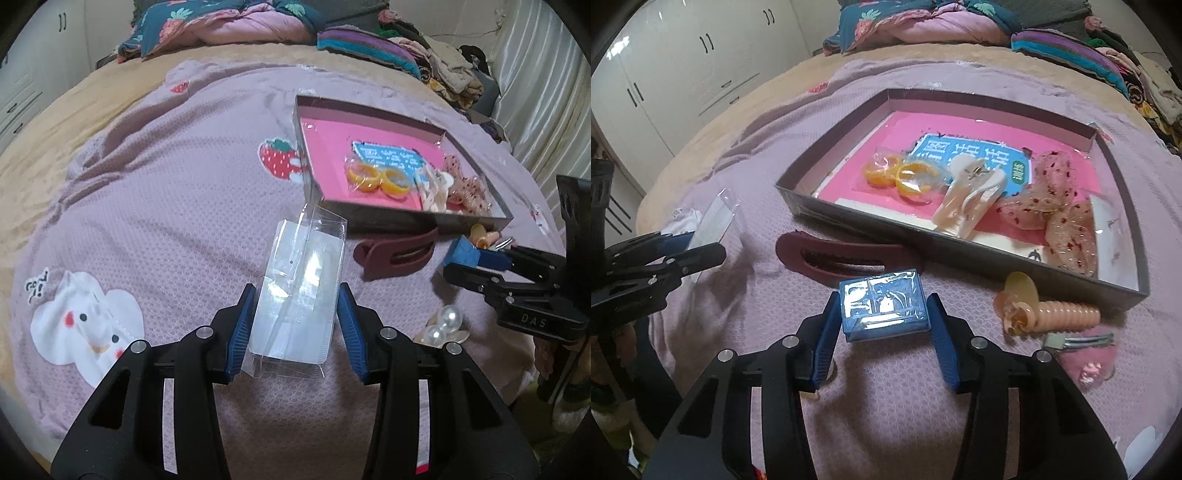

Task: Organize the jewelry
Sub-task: 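Carry packet and blue box into the pink tray and open both tools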

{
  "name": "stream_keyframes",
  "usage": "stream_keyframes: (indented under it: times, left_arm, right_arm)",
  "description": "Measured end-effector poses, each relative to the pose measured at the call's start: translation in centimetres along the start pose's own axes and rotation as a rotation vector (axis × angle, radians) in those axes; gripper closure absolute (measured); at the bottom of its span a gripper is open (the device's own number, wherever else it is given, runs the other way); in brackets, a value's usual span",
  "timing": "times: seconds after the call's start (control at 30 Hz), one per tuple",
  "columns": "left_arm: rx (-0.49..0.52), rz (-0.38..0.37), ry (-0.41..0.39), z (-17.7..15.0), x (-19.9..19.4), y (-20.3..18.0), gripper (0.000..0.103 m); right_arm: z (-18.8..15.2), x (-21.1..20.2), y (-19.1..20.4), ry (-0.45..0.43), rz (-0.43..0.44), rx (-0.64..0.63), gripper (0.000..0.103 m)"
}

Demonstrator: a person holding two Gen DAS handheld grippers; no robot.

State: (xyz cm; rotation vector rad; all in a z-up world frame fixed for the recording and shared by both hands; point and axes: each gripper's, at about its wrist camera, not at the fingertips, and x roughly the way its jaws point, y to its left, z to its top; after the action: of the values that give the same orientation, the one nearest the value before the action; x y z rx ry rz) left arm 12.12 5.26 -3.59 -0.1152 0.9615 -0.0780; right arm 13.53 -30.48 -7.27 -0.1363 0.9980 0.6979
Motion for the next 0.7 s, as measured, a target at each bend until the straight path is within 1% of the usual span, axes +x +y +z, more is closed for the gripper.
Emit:
stream_keyframes:
  times: [0.17,0.37,0.53,0.7]
  left_arm:
    - [0.019,0.008,-0.034,0.8,-1.1,-0.6,0.067]
    - [0.042,-0.010,-0.071,2.0,-2.4,-1.9,0.067]
    - [0.072,-0.028,-0.104,3.4,-3.3,-3.6,0.067]
    - [0.100,-0.046,-0.125,4.5,-3.6,-5.3,0.067]
  right_arm:
    - [-0.1,-2.0,-0.1,-0.042,0.007,0.007,0.058]
    - [0.1,-5.3,-0.3,-0.110,0.015,0.020,0.058]
    - [0.4,-8.4,-1.1,-0.177,-0.001,0.025,0.058]
    - [0.7,-11.3,-2.4,-0.244,-0.037,0.041,0.058]
